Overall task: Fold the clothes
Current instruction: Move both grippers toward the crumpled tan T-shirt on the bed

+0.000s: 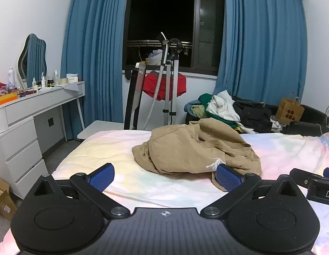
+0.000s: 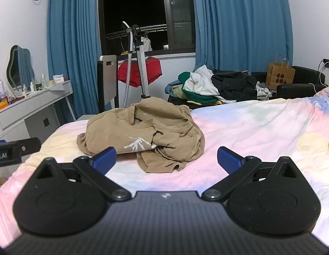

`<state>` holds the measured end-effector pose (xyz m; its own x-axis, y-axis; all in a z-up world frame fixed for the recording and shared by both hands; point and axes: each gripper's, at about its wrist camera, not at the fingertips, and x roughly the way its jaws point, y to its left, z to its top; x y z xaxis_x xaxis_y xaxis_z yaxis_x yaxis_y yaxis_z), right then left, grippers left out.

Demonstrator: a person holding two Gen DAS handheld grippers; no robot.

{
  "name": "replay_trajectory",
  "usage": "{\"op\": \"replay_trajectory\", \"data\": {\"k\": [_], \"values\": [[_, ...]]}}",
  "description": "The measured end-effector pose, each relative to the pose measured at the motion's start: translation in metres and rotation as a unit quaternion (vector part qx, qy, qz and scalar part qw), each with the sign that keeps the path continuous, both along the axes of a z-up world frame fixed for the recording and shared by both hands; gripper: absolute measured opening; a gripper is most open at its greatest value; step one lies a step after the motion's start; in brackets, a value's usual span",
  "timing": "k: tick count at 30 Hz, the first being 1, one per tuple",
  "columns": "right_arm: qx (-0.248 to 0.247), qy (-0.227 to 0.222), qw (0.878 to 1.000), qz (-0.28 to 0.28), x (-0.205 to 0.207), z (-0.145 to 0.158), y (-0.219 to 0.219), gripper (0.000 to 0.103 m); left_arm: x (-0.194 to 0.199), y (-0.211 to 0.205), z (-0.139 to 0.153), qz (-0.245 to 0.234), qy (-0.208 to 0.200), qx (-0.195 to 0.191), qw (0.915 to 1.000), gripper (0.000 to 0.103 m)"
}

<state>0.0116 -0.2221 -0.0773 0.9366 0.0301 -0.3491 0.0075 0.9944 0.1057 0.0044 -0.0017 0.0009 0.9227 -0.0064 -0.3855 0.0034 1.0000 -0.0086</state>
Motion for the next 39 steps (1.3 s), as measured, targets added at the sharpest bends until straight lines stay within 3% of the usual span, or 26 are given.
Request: {"op": "replay_trajectory", "data": {"k": [15,19,29,33,36,39], "values": [[-0.004,-0.013,0.999,-0.03,0.003,-0.002,-0.007,0.103,0.0,0.002,-0.01,-0.002,-0.008,0.003,1.0,0.103],[0.015,-0.006,0.999,-0.042,0.002,-0.002,-0.011,0.103,0.002,0.003,-0.012,-0.01,0.004,0.001,0.9999,0.103],[0.018,-0.015,0.999,-0.042,0.0,0.003,-0.017,0.103,-0.002,0.02,-0.014,-0.044,-0.019,-0.035,0.9982,0.103],[0.019,-0.024,0.999,-0.039,-0.003,0.006,-0.02,0.103,-0.002,0.037,-0.004,-0.034,-0.039,-0.066,0.9964,0.103],[0.044,-0.032,0.998,-0.033,-0.007,0.01,-0.026,0.103,0.011,0.04,0.001,-0.04,-0.027,-0.068,0.9965,0.103],[0.056,-0.05,0.997,-0.031,-0.014,0.014,-0.029,0.103,0.033,0.031,0.003,-0.054,0.0,-0.046,0.9975,0.103]]}}
